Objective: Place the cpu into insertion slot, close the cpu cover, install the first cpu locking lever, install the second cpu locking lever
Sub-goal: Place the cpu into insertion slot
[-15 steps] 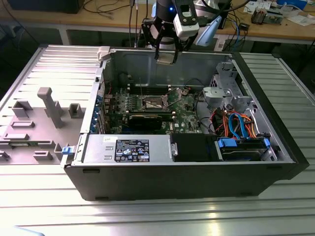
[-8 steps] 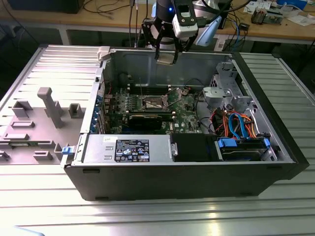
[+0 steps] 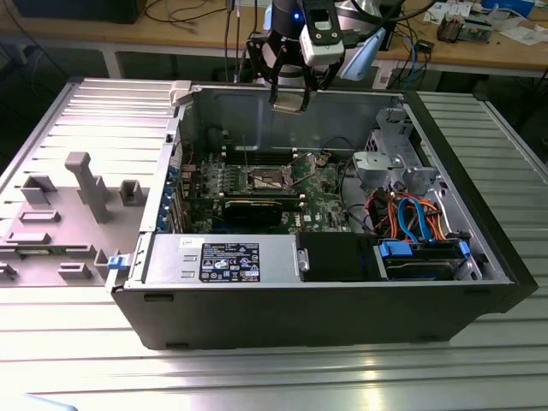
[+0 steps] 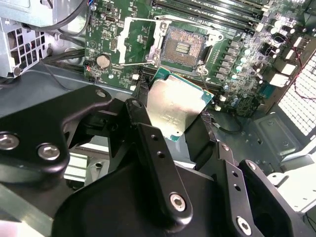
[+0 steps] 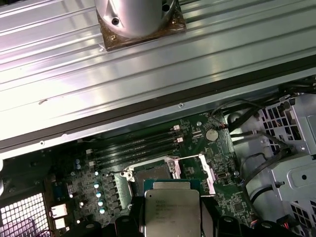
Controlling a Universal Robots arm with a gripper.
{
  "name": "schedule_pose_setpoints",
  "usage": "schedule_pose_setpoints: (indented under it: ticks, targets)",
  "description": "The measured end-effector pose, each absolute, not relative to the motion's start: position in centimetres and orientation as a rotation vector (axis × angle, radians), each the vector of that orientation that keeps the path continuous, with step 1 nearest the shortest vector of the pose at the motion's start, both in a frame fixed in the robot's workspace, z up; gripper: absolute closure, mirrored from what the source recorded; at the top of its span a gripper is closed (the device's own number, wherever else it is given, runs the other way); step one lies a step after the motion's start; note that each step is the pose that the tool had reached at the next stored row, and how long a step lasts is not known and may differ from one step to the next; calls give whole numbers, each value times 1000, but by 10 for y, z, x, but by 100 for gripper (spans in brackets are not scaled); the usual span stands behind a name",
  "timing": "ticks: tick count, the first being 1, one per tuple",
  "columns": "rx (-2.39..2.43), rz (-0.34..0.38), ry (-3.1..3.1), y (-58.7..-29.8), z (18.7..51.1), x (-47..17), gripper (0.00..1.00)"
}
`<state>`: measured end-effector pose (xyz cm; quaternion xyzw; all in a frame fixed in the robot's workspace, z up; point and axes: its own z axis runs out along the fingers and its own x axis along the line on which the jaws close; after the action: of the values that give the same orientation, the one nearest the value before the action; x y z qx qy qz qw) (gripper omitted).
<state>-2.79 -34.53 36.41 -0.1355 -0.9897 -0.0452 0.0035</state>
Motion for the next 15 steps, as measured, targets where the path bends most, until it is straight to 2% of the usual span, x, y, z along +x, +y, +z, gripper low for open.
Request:
schedule_pose_setpoints:
  ticks: [15]
  targets:
    - [-694, -142, -3061, -345, 361, -28, 46]
